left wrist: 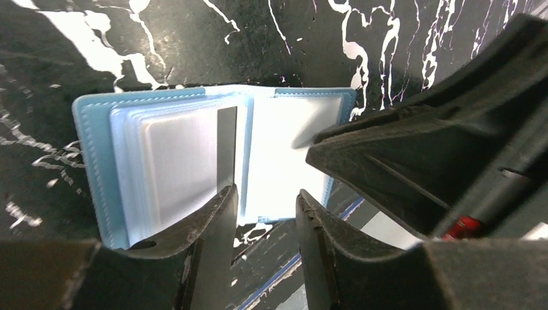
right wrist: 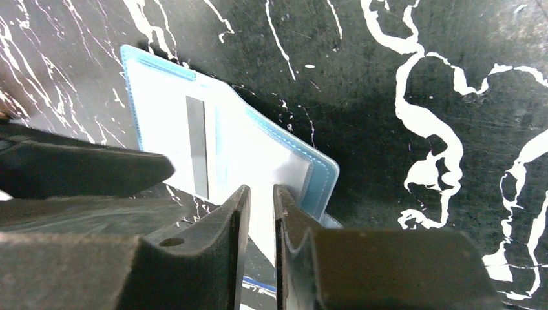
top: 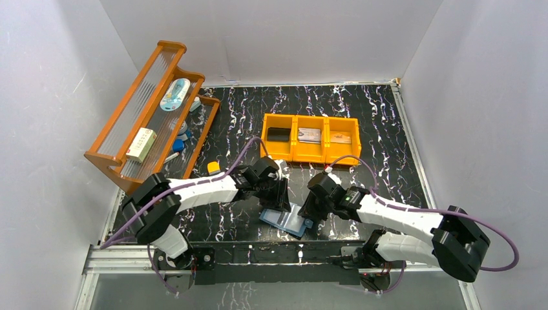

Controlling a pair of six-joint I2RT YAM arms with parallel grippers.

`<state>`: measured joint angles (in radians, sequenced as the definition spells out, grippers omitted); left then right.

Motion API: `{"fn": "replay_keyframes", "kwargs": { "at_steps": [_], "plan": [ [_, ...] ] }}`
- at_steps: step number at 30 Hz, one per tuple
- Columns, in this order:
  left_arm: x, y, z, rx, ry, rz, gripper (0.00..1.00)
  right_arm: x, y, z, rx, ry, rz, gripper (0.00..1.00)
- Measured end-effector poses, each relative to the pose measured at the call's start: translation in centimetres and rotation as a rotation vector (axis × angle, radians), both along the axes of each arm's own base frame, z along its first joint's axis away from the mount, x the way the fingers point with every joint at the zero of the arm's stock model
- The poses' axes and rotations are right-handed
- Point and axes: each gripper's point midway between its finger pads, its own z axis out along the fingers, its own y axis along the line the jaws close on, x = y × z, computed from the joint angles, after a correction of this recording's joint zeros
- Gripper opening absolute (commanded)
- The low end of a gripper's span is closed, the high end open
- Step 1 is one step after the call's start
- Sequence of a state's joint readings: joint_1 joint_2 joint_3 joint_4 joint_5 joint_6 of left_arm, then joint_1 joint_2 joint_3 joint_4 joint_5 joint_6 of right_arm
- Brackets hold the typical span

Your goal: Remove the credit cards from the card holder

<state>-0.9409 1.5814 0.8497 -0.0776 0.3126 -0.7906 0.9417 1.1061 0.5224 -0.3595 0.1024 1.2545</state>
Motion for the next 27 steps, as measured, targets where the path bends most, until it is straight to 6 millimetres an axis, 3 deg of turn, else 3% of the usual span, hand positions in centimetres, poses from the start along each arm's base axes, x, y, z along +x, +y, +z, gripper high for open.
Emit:
{"fn": "replay_keyframes", "kwargs": {
  "at_steps": [7,13,19,27],
  "plan": [
    [1.5,2.0,2.0,0.018,-0.094,0.043,0.43,-0.4,-0.1,-1.3,-0.002,0.037,0.013,0.29],
    [2.1,3.7,0.1,0.066,-0.08,0.028,0.42,-0.1,0.9,-1.0,0.044,0.035,0.022,0.31],
    [1.1,3.9,-0.9,0.083,-0.051,-0.042,0.39,0.1,2.0,-0.7,0.103,0.032,0.04,0.34],
    [-0.3,4.3,-1.8,0.062,-0.005,-0.067,0.37,-0.3,3.7,-1.7,0.165,0.078,0.072,0.35]
  ]
}}
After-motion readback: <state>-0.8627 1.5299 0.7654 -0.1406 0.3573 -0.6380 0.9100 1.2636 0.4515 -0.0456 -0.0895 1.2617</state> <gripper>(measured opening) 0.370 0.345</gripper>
